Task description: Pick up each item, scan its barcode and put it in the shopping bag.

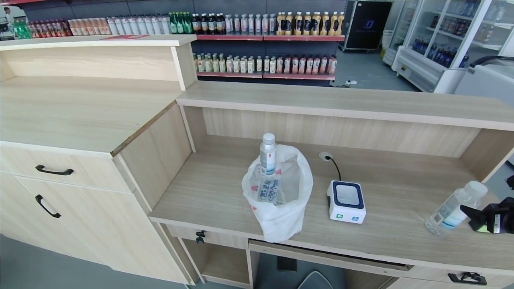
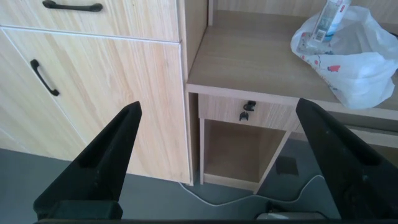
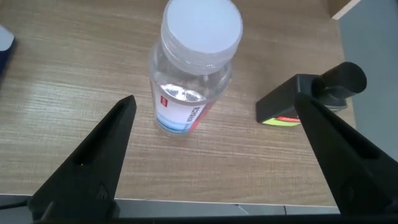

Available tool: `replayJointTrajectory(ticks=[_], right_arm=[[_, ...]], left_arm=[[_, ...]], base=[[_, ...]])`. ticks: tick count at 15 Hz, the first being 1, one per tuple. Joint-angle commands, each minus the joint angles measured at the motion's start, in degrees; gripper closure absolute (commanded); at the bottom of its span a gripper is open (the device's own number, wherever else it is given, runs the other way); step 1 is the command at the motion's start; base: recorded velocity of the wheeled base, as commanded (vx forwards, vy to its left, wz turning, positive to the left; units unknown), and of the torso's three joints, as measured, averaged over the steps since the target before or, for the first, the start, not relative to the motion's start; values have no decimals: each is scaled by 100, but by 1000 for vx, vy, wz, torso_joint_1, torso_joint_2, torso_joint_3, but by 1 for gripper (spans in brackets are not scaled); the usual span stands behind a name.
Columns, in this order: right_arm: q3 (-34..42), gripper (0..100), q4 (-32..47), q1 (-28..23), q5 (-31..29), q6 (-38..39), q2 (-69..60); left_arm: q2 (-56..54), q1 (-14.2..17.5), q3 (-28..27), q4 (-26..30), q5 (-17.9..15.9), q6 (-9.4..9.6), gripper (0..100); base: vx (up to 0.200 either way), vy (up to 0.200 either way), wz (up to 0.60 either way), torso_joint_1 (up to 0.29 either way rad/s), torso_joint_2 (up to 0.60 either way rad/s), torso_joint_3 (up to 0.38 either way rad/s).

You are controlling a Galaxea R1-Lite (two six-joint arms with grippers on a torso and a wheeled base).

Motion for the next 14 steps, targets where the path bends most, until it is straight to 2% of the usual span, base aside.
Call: replayJointTrajectory(ticks=[1, 4, 14], right_arm=[[12, 0, -145, 28, 48, -29, 330], [20, 0, -365, 11, 127, -205, 515], [-103, 0, -391, 37, 487, -214, 330]], left_arm=[[-2, 0, 0, -1, 0, 2, 0], [-2, 0, 0, -1, 0, -7, 0], [-2, 0, 0, -1, 0, -7, 0]], base=[[0, 0, 0, 0, 0, 0], [0, 0, 0, 0, 0, 0], [0, 0, 0, 0, 0, 0]])
